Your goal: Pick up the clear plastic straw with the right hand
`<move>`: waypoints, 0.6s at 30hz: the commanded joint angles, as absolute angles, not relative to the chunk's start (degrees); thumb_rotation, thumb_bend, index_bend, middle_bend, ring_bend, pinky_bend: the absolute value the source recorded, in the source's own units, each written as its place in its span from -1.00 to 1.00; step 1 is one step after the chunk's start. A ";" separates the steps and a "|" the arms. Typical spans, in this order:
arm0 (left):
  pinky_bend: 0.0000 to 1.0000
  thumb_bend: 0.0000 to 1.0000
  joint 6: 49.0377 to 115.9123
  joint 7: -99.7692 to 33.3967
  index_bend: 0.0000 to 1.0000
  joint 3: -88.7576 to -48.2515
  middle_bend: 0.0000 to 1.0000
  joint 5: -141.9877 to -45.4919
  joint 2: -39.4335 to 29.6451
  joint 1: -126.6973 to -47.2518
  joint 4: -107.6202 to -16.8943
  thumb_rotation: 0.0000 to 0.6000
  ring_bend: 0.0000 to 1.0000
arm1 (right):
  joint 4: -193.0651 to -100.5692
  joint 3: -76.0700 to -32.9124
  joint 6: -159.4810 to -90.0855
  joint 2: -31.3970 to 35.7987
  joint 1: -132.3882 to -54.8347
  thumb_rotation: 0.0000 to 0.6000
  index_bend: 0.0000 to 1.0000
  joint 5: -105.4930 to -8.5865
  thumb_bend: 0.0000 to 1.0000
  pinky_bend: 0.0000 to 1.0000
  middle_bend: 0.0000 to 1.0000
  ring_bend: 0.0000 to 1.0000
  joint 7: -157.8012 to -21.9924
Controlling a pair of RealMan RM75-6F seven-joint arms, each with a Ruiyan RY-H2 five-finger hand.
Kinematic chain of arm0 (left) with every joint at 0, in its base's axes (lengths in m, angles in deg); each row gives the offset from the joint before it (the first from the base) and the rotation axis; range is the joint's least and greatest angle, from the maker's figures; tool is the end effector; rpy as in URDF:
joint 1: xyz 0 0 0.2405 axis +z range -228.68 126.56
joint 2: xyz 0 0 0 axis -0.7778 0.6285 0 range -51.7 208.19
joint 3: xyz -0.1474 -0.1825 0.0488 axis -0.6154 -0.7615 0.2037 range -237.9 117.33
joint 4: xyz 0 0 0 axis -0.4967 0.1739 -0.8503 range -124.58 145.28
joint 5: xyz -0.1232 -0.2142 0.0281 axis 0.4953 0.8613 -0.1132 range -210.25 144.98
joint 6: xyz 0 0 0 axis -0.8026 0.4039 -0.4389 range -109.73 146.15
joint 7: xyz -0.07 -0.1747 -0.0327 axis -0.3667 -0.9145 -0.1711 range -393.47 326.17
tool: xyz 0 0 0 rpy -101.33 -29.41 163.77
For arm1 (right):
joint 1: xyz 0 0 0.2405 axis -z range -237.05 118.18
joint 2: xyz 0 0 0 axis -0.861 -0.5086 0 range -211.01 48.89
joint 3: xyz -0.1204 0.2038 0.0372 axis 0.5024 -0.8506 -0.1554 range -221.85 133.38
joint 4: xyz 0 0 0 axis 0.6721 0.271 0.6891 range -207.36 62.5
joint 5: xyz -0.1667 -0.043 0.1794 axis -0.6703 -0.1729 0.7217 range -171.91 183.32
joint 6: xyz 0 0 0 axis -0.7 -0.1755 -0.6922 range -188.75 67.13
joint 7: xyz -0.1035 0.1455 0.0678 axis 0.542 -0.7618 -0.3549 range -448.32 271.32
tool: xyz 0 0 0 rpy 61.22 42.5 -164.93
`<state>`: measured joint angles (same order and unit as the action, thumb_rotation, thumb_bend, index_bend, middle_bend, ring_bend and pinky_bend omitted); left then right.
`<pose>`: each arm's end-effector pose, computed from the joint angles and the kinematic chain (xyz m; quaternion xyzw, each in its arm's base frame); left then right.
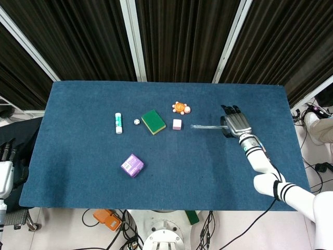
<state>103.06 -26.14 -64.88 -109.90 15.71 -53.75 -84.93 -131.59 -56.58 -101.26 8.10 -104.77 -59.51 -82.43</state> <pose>-0.3345 0.2224 0.1346 -0.5564 -0.3949 -0.3253 0.6547 -0.2190 -0.4729 -0.0327 0.7256 -0.3962 0.2933 0.4801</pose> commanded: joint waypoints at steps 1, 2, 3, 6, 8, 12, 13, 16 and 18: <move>-0.87 -0.15 103.18 -25.96 -0.74 -64.85 -1.00 -110.00 15.66 -53.74 -84.91 1.00 -1.00 | -134.53 -58.25 -102.90 7.18 -105.86 1.00 0.32 -60.48 0.21 -0.84 -0.79 -0.72 -82.89; -0.87 -0.15 103.26 -25.89 -0.74 -64.84 -1.00 -110.03 15.65 -53.70 -84.91 1.00 -1.00 | -135.57 -58.88 -103.32 7.07 -106.47 1.00 0.32 -60.55 0.21 -0.84 -0.79 -0.72 -82.67; -0.87 -0.15 103.27 -25.89 -0.74 -64.83 -1.00 -110.01 15.62 -53.69 -84.90 1.00 -1.00 | -136.30 -59.36 -103.55 7.02 -107.01 1.00 0.32 -60.56 0.21 -0.84 -0.80 -0.72 -82.41; -0.87 -0.15 103.26 -25.86 -0.74 -64.84 -1.00 -110.00 15.72 -53.70 -84.96 1.00 -1.00 | -138.28 -61.21 -104.18 7.32 -109.02 1.00 0.32 -60.07 0.21 -0.84 -0.79 -0.72 -81.37; -0.87 -0.15 103.21 -25.94 -0.74 -64.83 -1.00 -109.96 15.65 -53.69 -84.91 1.00 -1.00 | -139.19 -62.48 -104.52 7.96 -110.53 1.00 0.32 -59.60 0.21 -0.84 -0.79 -0.72 -80.79; -0.87 -0.15 103.10 -26.01 -0.74 -64.81 -1.00 -109.94 15.74 -53.72 -85.09 1.00 -1.00 | -140.52 -63.77 -105.25 9.22 -112.84 1.00 0.32 -59.75 0.21 -0.84 -0.79 -0.71 -80.14; -0.87 -0.15 103.09 -26.06 -0.74 -64.85 -1.00 -109.96 15.74 -53.76 -85.11 1.00 -1.00 | -140.75 -63.92 -105.59 9.43 -113.23 1.00 0.32 -60.06 0.21 -0.84 -0.79 -0.71 -80.12; -0.87 -0.15 102.82 -26.32 -0.74 -64.84 -1.00 -109.72 15.77 -53.78 -84.96 1.00 -1.00 | -141.28 -64.37 -107.40 10.21 -114.30 1.00 0.32 -61.54 0.21 -0.84 -0.80 -0.71 -80.35; -0.87 -0.15 102.62 -26.47 -0.74 -64.89 -1.00 -109.47 15.90 -53.81 -85.14 1.00 -1.00 | -141.63 -64.50 -108.13 10.42 -114.73 1.00 0.32 -62.32 0.21 -0.84 -0.80 -0.71 -80.81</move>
